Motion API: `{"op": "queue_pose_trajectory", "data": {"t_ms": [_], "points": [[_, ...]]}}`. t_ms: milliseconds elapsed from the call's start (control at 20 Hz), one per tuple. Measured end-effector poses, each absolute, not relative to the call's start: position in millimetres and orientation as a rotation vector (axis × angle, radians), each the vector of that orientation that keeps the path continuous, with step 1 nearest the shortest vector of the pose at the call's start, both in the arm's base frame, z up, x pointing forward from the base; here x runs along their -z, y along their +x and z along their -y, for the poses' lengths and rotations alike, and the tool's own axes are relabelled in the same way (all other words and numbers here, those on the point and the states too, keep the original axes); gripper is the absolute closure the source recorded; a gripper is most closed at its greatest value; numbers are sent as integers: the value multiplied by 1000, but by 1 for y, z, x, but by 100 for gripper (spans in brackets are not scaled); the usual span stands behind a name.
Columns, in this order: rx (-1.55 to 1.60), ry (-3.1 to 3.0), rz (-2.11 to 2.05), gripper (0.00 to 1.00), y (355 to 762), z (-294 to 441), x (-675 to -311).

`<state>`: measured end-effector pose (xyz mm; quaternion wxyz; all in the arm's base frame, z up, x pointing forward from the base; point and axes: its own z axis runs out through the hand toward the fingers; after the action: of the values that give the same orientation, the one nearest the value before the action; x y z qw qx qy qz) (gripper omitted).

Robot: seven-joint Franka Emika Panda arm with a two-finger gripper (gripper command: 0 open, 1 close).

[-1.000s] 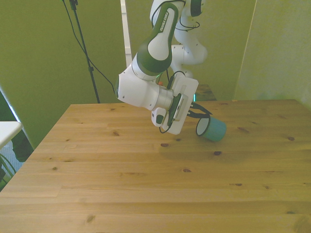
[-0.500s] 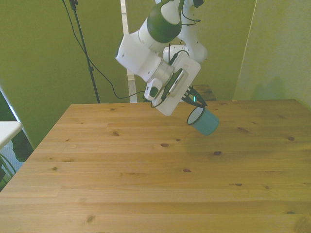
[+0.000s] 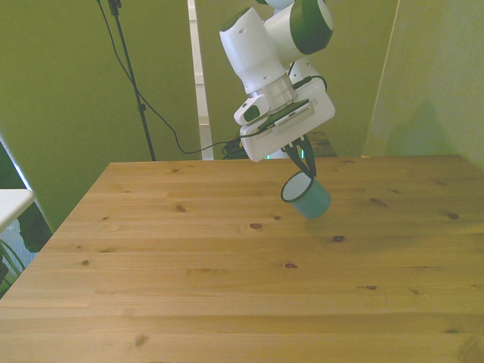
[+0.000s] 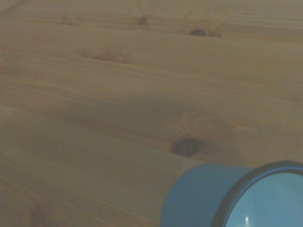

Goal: Flip the mug upright

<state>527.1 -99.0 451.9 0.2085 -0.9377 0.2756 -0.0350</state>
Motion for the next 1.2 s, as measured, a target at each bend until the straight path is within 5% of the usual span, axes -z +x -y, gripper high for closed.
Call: {"op": "queue_pose_trajectory", "data": {"t_ms": [850, 900, 1200], "points": [[292, -2835, -1021, 100, 542, 45, -423], [289, -2834, -1031, 0, 543, 44, -419], [282, -2830, -1045, 0, 548, 42, -410]]}}
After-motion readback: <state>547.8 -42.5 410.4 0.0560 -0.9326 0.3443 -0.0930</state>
